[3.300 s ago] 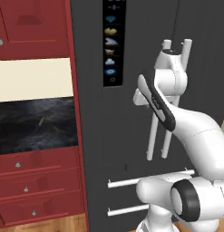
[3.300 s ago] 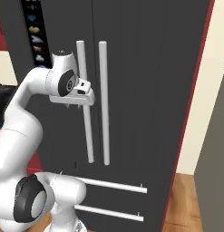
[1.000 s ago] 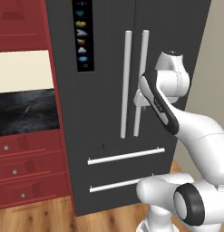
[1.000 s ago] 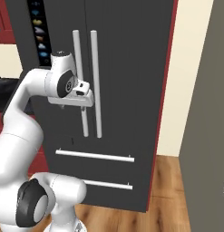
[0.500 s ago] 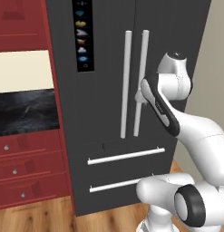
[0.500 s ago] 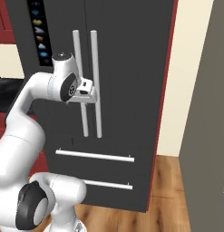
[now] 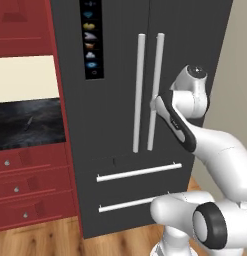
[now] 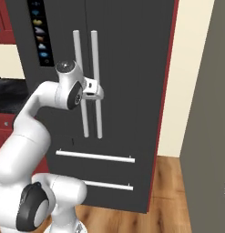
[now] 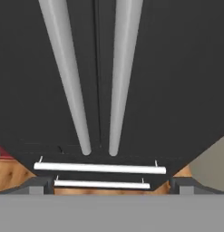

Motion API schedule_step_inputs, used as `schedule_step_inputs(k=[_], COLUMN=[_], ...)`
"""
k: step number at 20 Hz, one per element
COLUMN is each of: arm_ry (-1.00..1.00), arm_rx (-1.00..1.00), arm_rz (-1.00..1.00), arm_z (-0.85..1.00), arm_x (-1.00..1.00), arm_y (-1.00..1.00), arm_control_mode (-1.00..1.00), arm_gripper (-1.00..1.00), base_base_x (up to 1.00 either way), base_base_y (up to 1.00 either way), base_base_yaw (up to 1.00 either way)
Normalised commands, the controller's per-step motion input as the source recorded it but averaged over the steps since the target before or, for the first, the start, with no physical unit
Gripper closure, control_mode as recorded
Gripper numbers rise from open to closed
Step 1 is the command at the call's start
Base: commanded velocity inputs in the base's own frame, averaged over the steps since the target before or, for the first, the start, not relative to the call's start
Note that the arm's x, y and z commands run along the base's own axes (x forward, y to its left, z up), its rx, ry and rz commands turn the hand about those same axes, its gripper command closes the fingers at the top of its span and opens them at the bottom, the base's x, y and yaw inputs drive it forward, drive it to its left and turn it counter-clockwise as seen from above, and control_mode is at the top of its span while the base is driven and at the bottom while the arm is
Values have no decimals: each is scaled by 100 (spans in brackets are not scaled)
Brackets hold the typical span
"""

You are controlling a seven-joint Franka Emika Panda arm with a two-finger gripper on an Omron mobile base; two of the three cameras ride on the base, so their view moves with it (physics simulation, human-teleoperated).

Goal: Retrieve the butter from the fridge and place it on a plate on the dining table. Then retrieve the butter knife by the fridge and place it near the plate.

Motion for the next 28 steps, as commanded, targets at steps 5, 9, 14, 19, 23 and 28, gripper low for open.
schedule_step_inputs(k=[5, 9, 14, 19, 23, 28], arm_ry=[-6, -1, 0, 0, 0, 0], arm_rx=[0, 1, 0, 2, 3, 1], arm_rz=[-9, -14, -1, 2, 8, 2], arm_z=[0, 0, 1, 0, 0, 0], arm_x=[29, 41, 34, 38, 44, 50], arm_y=[0, -1, -6, -10, -4, 0], arm_control_mode=[-100, -100, -100, -100, -100, -100], arm_gripper=[-100, -100, -100, -100, -100, -100], base_base_x=[0, 0, 0, 0, 0, 0], base_base_y=[0, 0, 0, 0, 0, 0], base_base_yaw=[0, 0, 0, 0, 0, 0])
